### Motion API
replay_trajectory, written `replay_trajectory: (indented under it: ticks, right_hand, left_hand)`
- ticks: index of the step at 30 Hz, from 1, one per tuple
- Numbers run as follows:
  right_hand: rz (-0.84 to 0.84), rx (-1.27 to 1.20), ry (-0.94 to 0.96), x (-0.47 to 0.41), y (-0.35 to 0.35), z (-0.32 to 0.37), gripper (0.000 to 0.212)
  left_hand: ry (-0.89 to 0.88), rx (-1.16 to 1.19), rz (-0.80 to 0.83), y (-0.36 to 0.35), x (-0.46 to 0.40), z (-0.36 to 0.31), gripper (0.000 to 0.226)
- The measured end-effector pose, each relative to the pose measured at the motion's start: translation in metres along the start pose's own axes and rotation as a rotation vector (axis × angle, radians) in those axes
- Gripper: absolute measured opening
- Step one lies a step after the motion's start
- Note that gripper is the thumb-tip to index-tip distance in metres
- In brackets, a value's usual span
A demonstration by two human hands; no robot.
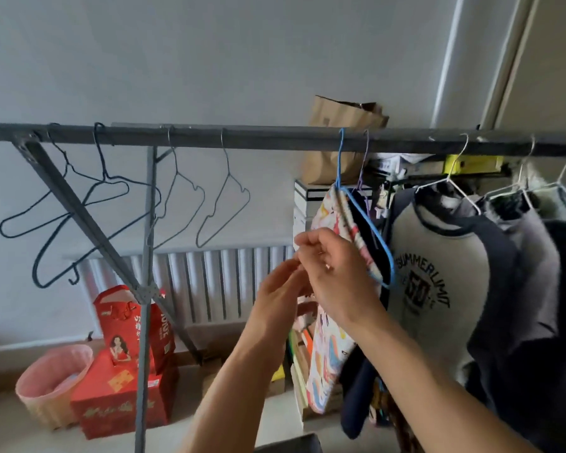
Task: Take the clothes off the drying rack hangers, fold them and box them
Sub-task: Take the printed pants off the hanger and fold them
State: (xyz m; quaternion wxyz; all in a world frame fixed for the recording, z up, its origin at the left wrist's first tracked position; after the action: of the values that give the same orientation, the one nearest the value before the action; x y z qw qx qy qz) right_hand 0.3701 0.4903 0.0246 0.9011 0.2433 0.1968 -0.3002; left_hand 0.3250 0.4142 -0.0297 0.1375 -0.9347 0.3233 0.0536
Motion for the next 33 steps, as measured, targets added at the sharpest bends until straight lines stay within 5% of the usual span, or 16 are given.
replay_trajectory:
  ticks: [8, 13, 18, 24, 33]
  right_hand:
    - [-0.019, 0.137, 0.084, -0.023, 0.015, 0.025, 0.019]
    - [-0.033, 0.484, 0.231, -0.062, 0.037, 0.052, 0.026]
    - [0.125, 1.071, -0.097, -0.093, 0.067, 0.020, 0.030]
    - [0.105, 0.559, -0.206, -0.097, 0.065, -0.002, 0.005]
    - [0.019, 0.100, -0.198, -0.114, 0.063, 0.009, 0.025]
  left_hand:
    - [-0.063, -0.082, 0.012, -0.025, -0.024, -0.017, 0.028]
    - [-0.103, -0.287, 0.128, -0.041, -0.040, -0.020, 0.023]
    - [-0.279, -0.755, 0.207, -0.063, -0.044, -0.023, 0.027]
    - [-0.416, -1.133, 0.244, -0.077, -0.035, -0.028, 0.020]
    - [-0.529, -1.089, 0.227, -0.070, -0.007, -0.055, 0.039]
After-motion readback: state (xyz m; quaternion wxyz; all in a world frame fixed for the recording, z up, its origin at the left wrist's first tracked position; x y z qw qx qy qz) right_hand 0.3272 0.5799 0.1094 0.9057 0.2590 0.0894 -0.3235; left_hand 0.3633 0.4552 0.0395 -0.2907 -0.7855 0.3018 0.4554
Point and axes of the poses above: each hand's wrist, its own x-axis away from the middle knuckle, its own y-axis out of the back of the hand, z = x × y, the point moved 8 cm from there along -x, towards the middle knuckle, and after that the axes turned 2 degrees about x, right-handed, at the moved point
